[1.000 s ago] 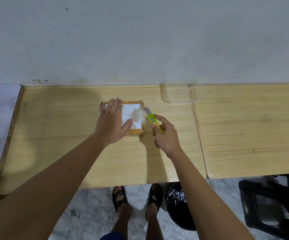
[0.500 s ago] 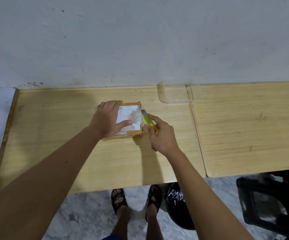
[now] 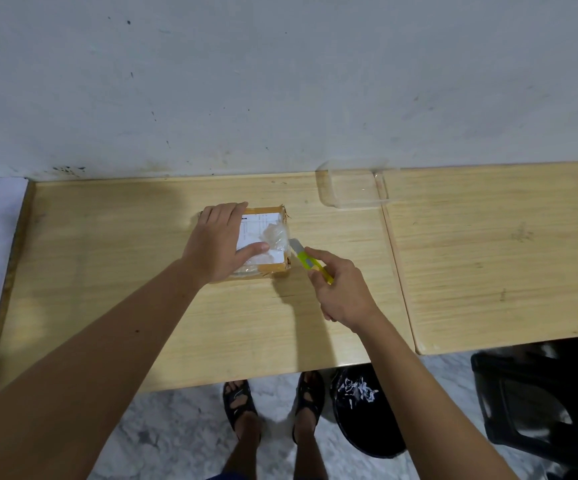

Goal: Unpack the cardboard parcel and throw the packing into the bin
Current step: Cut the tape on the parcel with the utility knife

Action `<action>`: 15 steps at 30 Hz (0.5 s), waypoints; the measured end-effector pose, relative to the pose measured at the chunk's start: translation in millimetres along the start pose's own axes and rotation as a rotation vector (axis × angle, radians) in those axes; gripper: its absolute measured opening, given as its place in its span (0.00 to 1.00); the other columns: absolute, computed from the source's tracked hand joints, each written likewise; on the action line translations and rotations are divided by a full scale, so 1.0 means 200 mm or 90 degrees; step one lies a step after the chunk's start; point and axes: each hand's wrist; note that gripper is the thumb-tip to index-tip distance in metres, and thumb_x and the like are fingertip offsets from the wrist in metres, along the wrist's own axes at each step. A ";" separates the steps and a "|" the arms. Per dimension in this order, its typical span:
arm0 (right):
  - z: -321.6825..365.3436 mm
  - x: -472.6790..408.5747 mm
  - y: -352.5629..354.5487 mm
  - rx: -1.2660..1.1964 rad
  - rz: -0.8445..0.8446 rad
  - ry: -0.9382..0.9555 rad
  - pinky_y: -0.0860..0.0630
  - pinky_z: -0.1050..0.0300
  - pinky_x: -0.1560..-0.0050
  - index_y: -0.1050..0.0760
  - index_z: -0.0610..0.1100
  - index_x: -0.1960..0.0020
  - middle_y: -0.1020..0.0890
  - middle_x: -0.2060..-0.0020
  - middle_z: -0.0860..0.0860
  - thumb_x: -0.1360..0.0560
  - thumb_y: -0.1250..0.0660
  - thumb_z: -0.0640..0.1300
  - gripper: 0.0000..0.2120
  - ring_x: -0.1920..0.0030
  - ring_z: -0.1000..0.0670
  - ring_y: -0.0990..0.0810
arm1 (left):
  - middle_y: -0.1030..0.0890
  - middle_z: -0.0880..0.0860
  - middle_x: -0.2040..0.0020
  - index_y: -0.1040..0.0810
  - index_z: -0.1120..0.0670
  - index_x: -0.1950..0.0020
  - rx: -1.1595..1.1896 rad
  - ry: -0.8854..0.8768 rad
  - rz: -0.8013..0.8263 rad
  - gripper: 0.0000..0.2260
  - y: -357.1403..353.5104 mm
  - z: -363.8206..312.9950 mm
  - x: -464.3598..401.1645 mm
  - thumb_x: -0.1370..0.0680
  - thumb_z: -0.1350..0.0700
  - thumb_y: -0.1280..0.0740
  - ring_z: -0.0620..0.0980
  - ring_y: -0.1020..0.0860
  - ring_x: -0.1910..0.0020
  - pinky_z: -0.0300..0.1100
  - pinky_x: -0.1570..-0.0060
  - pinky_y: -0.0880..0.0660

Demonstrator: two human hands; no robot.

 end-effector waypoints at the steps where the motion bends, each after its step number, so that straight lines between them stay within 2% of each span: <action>1: -0.02 0.02 -0.01 0.009 0.002 -0.001 0.32 0.63 0.80 0.25 0.54 0.29 0.23 0.68 0.52 0.17 0.38 0.39 0.20 0.83 0.52 0.30 | 0.23 0.58 0.32 0.30 0.61 0.26 -0.002 0.001 -0.001 0.44 0.00 0.00 0.00 0.23 0.25 0.46 0.59 0.25 0.35 0.53 0.31 0.33; 5: -0.04 0.13 -0.05 -0.017 -0.015 0.013 0.26 0.57 0.78 0.25 0.59 0.30 0.23 0.68 0.55 0.17 0.38 0.41 0.20 0.80 0.53 0.30 | 0.23 0.58 0.32 0.30 0.61 0.26 -0.005 0.010 -0.005 0.44 0.00 -0.01 0.00 0.24 0.25 0.46 0.59 0.25 0.35 0.53 0.31 0.33; 10: -0.01 0.15 -0.05 -0.037 -0.022 -0.002 0.25 0.54 0.78 0.25 0.59 0.29 0.21 0.64 0.50 0.16 0.38 0.41 0.20 0.80 0.49 0.28 | 0.24 0.58 0.31 0.32 0.60 0.24 -0.003 0.034 0.009 0.46 0.00 -0.02 0.00 0.25 0.23 0.49 0.59 0.26 0.33 0.54 0.29 0.34; 12: -0.01 0.16 -0.04 -0.047 -0.037 -0.009 0.25 0.55 0.77 0.26 0.58 0.29 0.20 0.62 0.49 0.16 0.38 0.42 0.19 0.80 0.48 0.26 | 0.25 0.57 0.30 0.32 0.59 0.24 0.004 0.097 0.023 0.47 0.01 -0.06 0.00 0.26 0.22 0.48 0.59 0.27 0.32 0.54 0.28 0.35; 15: -0.02 0.17 -0.03 -0.074 -0.097 -0.028 0.27 0.58 0.77 0.27 0.56 0.28 0.21 0.63 0.52 0.16 0.39 0.42 0.19 0.79 0.47 0.24 | 0.25 0.56 0.31 0.31 0.57 0.26 0.058 0.251 0.016 0.45 0.00 -0.23 -0.02 0.28 0.23 0.42 0.58 0.28 0.33 0.52 0.30 0.37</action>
Point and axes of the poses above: each hand's wrist, its own x-axis away from the middle knuckle, its own y-axis out of the back of the hand, z = x × y
